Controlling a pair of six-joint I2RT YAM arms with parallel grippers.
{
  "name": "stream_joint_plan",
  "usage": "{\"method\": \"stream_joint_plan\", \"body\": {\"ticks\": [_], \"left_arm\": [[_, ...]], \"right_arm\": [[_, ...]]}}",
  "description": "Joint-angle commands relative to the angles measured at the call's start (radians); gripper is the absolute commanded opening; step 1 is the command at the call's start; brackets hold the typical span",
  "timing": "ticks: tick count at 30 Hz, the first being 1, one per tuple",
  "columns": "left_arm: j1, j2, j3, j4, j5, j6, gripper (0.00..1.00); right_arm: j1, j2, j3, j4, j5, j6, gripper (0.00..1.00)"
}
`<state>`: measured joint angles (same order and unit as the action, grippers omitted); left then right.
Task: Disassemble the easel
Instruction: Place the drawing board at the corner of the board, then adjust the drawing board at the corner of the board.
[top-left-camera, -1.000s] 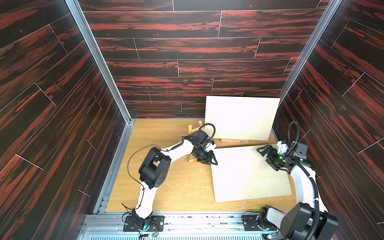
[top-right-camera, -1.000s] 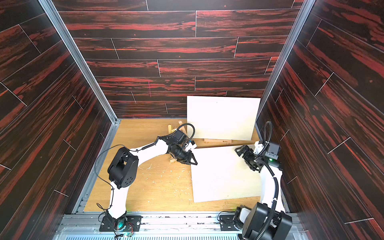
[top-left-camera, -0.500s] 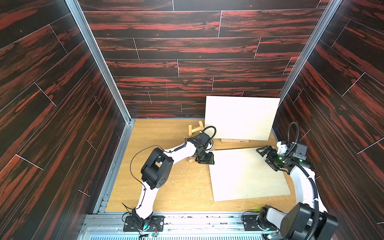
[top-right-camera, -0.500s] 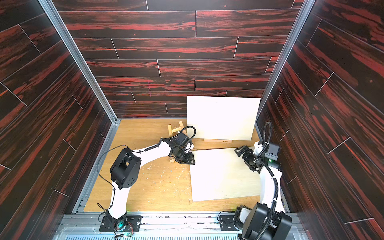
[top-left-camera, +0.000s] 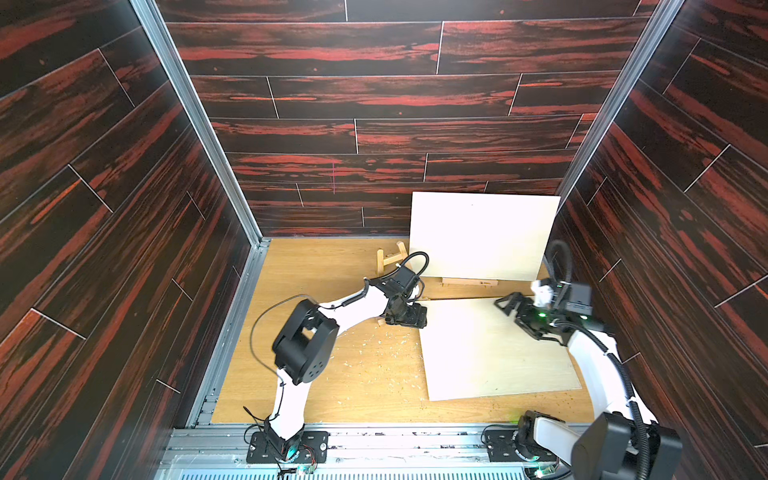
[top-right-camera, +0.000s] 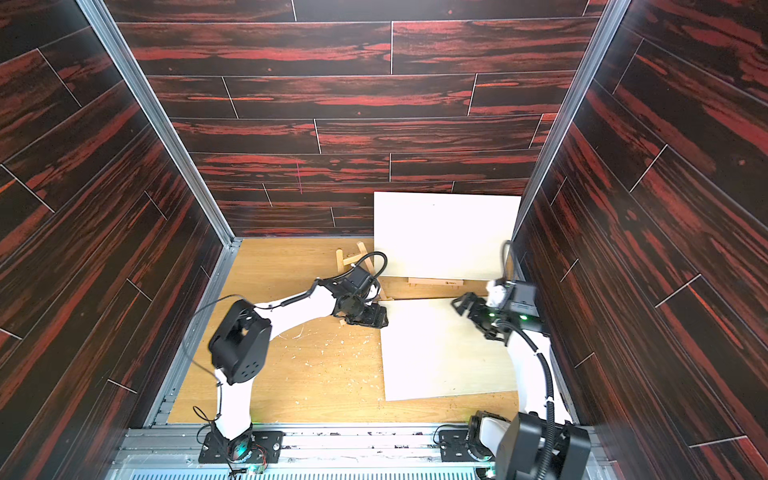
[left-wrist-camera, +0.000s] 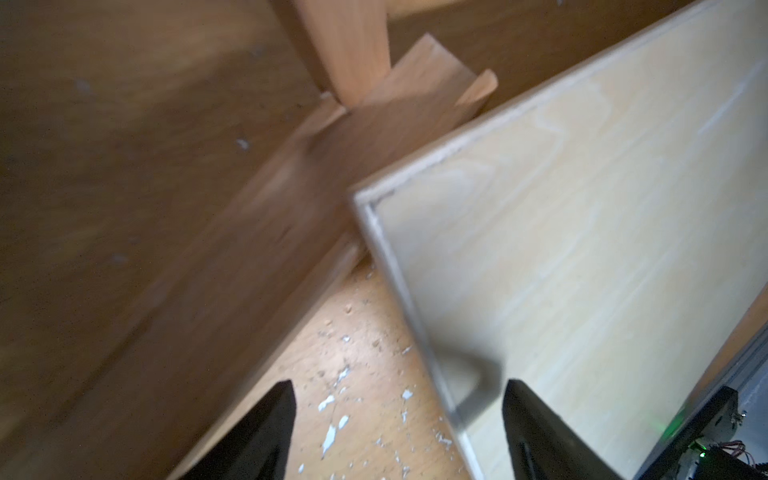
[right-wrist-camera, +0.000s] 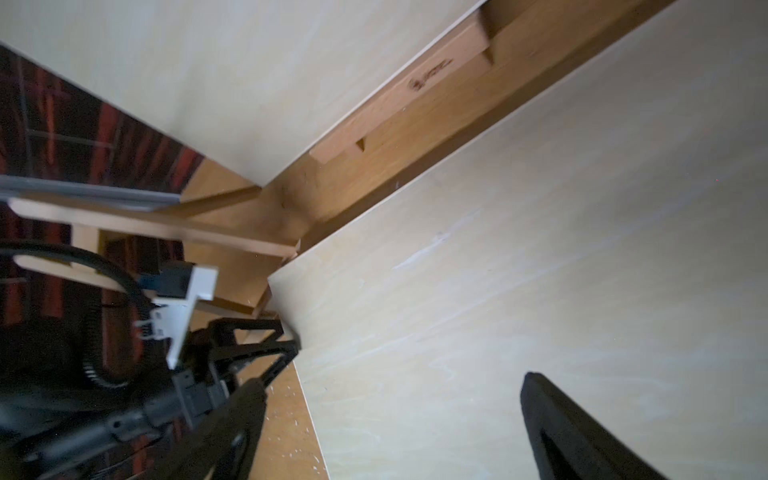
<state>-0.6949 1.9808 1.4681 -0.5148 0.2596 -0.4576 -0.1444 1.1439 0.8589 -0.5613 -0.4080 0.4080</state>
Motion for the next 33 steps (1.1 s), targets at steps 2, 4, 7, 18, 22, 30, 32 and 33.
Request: {"method": "stream_joint_plan", "body": {"ticks": [2,4,7,18,22,30,32,33], "left_arm": [[0.001,-0.139,-0.053,0.029,-0.064,0.000,0.84],[0.002,-0.189,-0.091,0.048,-0.083,0.002,0.84],[0.002,-0.282,-0.144,0.053,-0.125,0.001,0.84],[0.057,-0.552,-0.372,-0.006,-0.378,-0.023,0.87],[0.125,-0.627,-0.458,0.006,-0.382,-0.036,0.87],[0.169,-0.705,-0.536,0.006,-0.407,-0.041,0.88],[0.172,-0.716,-0.555,0.012,-0.409,-0.048,0.88],[0.173,-0.719,-0.562,0.015,-0.410,-0.051,0.88]], "right_arm": [[0.134,-0.023,-0.025,0.029,0.138,0.048,0.99],[0.211,-0.016,-0.029,0.046,0.196,0.068,0.99],[0.344,0.011,-0.026,0.072,0.294,0.103,0.99],[0.779,0.291,0.107,0.132,0.690,0.151,0.99],[0.855,0.402,0.175,0.126,0.769,0.131,0.99],[0.916,0.545,0.236,0.132,0.891,0.119,0.99],[0.930,0.576,0.253,0.129,0.946,0.104,0.99],[0.934,0.589,0.260,0.124,0.969,0.100,0.99]]}}
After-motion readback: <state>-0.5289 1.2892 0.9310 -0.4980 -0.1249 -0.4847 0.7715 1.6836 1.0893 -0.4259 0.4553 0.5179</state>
